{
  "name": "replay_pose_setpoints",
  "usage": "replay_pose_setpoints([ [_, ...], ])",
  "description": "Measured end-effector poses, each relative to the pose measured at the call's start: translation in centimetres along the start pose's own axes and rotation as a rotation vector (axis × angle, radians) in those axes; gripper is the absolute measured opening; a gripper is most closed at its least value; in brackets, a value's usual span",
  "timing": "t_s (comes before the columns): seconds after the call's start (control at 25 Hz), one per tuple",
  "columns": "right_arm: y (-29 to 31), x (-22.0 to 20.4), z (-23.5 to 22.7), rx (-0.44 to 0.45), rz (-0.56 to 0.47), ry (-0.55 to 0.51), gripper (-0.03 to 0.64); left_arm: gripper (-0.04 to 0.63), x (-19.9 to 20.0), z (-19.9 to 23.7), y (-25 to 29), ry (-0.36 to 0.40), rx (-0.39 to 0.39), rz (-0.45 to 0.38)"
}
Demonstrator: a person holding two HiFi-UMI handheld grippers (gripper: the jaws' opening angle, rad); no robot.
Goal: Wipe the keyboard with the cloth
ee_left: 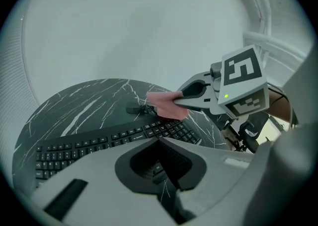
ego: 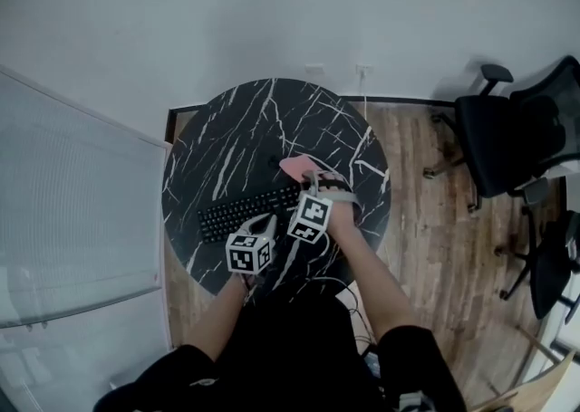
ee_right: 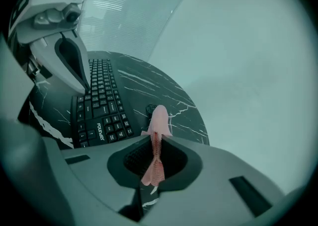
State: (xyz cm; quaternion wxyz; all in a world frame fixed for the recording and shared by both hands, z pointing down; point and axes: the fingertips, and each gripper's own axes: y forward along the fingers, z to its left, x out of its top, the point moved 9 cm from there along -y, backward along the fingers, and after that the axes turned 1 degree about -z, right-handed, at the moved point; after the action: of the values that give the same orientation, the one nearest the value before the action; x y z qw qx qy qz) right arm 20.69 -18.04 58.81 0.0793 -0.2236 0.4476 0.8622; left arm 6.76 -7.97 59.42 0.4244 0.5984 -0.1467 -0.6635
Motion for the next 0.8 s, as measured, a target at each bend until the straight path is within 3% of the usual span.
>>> replay_pose_setpoints([
  [0.36,3.6,-0.1,4.0,0.217,0.020,0.027,0.014,-0.002,-1.0,1.1,0.7,-0.044,0.014,0.050],
  [0.8,2.6,-1.0,5.1,0.252,0.021,0.053,0.014,-0.002,-1.4,0.5,0.8,-0.028,0.002,0.069],
])
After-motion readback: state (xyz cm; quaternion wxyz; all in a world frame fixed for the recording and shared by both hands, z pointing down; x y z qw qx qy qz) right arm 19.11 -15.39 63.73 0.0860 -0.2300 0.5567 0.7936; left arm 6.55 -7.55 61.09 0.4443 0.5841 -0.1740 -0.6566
